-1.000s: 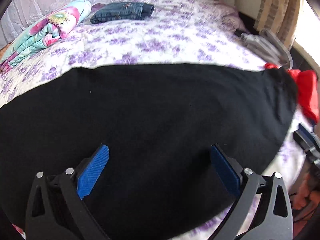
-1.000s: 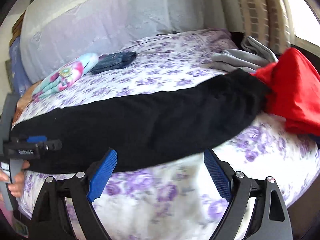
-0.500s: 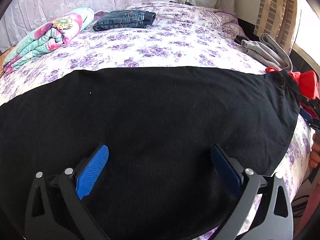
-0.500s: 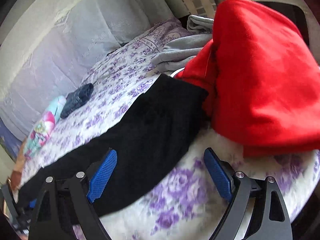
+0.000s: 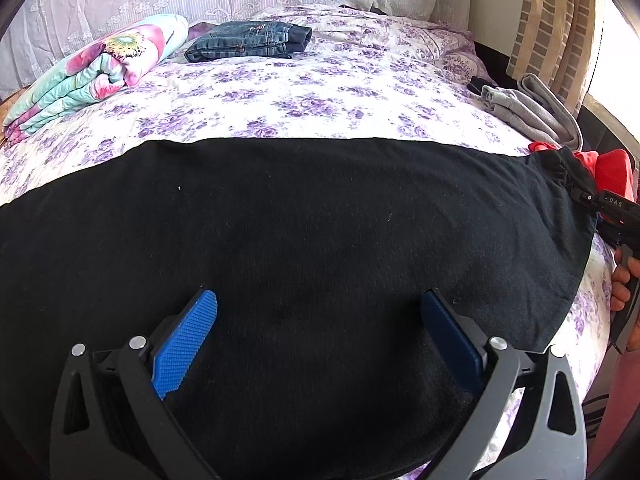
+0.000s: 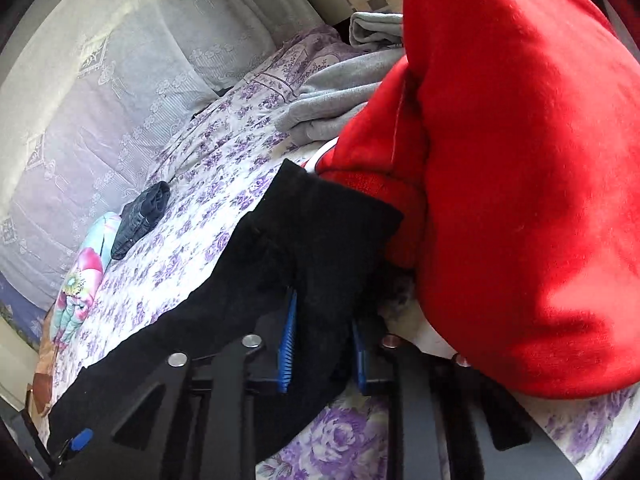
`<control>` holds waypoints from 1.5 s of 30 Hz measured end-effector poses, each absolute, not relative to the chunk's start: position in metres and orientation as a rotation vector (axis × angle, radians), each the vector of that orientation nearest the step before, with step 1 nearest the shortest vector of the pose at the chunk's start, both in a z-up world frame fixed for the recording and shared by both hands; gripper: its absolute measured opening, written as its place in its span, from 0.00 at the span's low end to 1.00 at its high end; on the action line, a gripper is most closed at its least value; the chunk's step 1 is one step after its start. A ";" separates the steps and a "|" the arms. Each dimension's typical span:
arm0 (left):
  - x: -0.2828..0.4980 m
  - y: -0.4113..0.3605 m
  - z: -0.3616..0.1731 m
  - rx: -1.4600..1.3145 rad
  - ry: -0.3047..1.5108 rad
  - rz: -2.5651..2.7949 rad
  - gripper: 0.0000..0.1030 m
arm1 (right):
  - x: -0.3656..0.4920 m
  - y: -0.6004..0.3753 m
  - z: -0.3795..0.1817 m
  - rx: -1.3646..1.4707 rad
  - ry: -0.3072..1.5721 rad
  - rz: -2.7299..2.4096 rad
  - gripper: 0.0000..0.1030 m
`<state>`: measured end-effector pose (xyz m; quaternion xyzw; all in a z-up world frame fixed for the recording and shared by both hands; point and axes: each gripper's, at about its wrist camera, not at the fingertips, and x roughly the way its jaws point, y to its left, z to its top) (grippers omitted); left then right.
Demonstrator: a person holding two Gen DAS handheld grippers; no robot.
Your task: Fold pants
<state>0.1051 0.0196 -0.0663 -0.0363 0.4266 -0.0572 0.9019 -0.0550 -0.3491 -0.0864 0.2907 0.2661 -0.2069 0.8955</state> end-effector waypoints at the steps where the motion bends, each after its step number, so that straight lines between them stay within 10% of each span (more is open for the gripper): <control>1: 0.105 0.020 -0.066 -0.075 0.882 -0.118 0.96 | -0.055 -0.346 -0.084 0.587 0.548 -0.426 0.14; 15: 0.088 0.052 -0.047 -0.208 0.831 -0.196 0.96 | -0.020 -0.142 -0.023 -0.229 0.420 -0.326 0.12; 25: 0.041 0.161 -0.036 -0.346 0.676 -0.025 0.96 | 0.009 0.013 -0.089 -0.546 0.569 0.011 0.13; 33: 0.037 0.164 -0.045 -0.359 0.647 -0.083 0.96 | 0.000 0.011 -0.069 -0.393 0.704 0.325 0.64; 38: 0.034 0.169 -0.045 -0.393 0.626 -0.106 0.96 | -0.004 -0.029 -0.037 -0.070 0.640 0.350 0.63; 45: 0.031 0.169 -0.046 -0.388 0.618 -0.118 0.96 | 0.015 -0.007 -0.072 -0.242 0.749 0.297 0.25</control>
